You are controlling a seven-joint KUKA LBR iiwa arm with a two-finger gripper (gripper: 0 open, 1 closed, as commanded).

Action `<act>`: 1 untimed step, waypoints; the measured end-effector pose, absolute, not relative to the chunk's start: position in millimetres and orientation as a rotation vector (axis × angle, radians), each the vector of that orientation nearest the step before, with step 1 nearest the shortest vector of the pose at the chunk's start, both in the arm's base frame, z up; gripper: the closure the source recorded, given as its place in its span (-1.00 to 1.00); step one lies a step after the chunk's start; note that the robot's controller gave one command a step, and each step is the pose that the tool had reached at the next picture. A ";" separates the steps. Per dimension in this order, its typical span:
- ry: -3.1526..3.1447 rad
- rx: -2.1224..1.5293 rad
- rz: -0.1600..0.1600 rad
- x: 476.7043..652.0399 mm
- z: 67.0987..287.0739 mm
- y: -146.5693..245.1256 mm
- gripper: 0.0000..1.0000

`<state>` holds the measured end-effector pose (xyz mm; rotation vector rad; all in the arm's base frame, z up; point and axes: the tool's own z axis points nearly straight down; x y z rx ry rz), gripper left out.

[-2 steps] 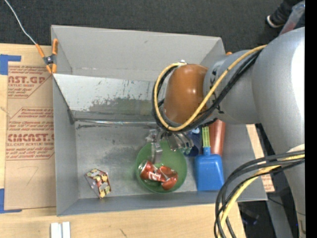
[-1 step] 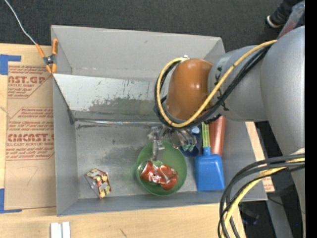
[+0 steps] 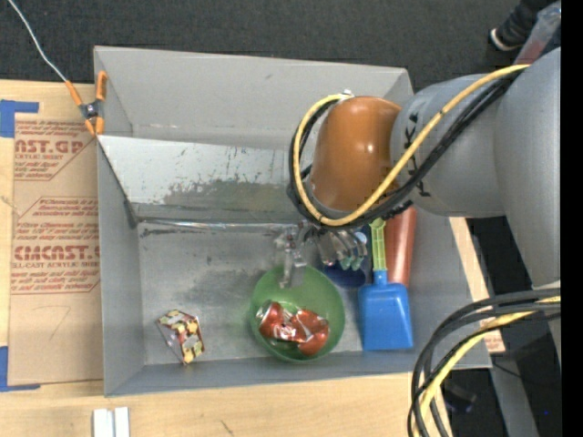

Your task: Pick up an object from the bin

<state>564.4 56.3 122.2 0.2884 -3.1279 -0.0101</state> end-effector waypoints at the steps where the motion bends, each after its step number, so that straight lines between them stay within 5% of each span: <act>1: -3.134 0.289 -0.010 565.7 134.7 56.5 1.00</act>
Offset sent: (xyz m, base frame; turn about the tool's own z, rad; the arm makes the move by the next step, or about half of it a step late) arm 0.0000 0.0001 0.0614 0.0000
